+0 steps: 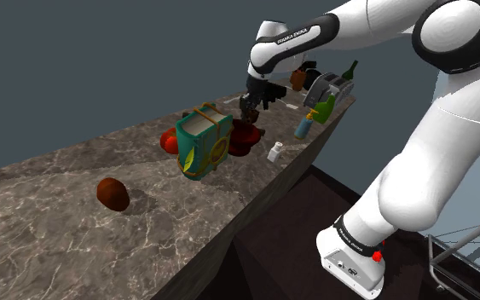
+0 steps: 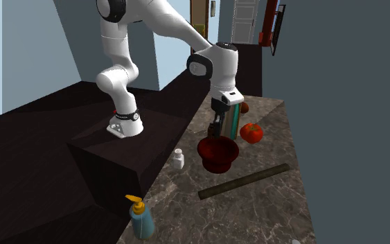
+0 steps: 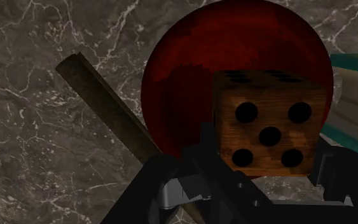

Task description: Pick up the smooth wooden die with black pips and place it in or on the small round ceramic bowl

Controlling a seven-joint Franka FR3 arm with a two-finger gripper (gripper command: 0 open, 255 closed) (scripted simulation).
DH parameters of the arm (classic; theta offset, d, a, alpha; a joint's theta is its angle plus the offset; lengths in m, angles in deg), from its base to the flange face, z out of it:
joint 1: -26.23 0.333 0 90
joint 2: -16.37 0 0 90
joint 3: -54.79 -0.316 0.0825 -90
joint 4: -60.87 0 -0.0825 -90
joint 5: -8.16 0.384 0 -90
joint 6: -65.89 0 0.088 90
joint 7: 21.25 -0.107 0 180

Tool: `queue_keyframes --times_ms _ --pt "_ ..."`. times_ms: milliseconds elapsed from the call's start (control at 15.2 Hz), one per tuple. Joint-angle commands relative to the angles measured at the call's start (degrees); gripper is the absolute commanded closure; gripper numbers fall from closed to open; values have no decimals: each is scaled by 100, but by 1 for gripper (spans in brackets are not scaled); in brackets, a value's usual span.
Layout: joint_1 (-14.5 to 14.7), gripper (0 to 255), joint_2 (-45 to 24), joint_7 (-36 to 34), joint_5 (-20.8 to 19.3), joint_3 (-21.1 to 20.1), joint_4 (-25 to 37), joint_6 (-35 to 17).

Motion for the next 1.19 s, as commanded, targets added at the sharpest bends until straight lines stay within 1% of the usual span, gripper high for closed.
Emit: queue_keyframes --times_ms 0,726,1122 --pt "20 255 -147 -34 39 -27 51 -92" --pt "-20 255 -674 83 213 -80 -168 -824" --pt "-21 255 -674 83 213 -80 -168 -824"
